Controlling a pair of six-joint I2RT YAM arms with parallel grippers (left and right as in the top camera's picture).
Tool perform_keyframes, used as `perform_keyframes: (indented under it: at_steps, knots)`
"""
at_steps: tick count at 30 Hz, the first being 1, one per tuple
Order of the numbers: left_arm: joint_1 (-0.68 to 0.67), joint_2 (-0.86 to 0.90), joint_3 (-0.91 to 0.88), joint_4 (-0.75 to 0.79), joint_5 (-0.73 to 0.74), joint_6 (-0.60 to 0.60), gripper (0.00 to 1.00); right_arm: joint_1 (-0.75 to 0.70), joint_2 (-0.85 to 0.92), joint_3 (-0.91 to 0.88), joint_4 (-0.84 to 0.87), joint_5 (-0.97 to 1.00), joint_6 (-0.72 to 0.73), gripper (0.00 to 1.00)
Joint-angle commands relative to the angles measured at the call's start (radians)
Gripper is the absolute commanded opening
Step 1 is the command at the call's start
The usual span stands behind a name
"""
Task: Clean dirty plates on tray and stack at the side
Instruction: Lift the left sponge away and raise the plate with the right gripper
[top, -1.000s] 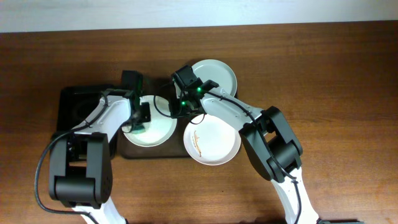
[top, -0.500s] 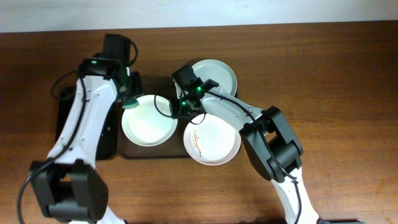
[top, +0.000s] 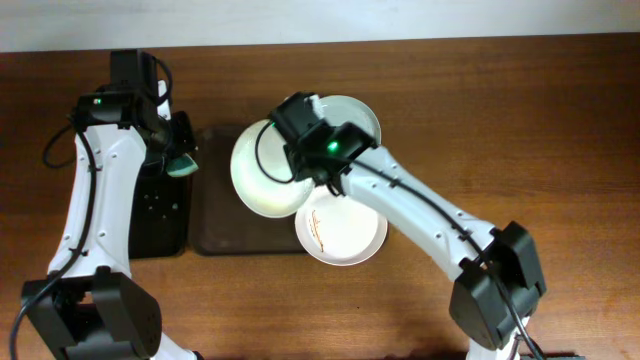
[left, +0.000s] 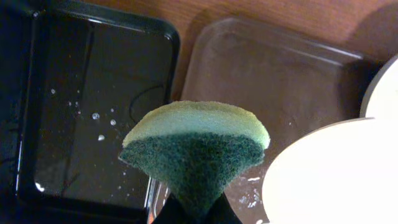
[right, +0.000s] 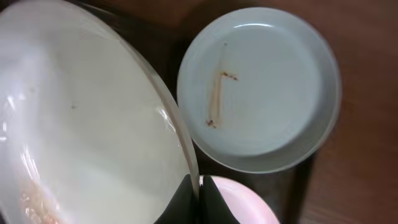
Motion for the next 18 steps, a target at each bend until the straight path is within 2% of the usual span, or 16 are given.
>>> perform_keyframes:
  at_steps: [1, 6, 14, 18]
  knots:
    - [0.002, -0.013, 0.007, -0.012, 0.023, 0.032, 0.01, 0.061, -0.023, 0.006, -0.008, 0.186, -0.003, 0.04]
    - [0.002, -0.013, 0.007, -0.013, 0.023, 0.032, 0.01, 0.098, -0.023, 0.006, -0.019, 0.275, -0.002, 0.04]
    - [0.002, -0.013, 0.007, -0.014, 0.023, 0.032, 0.01, 0.157, -0.023, 0.006, 0.008, 0.540, -0.003, 0.04]
    - [0.002, -0.013, 0.007, -0.014, 0.023, 0.032, 0.01, 0.197, -0.023, 0.006, 0.071, 0.771, -0.016, 0.04]
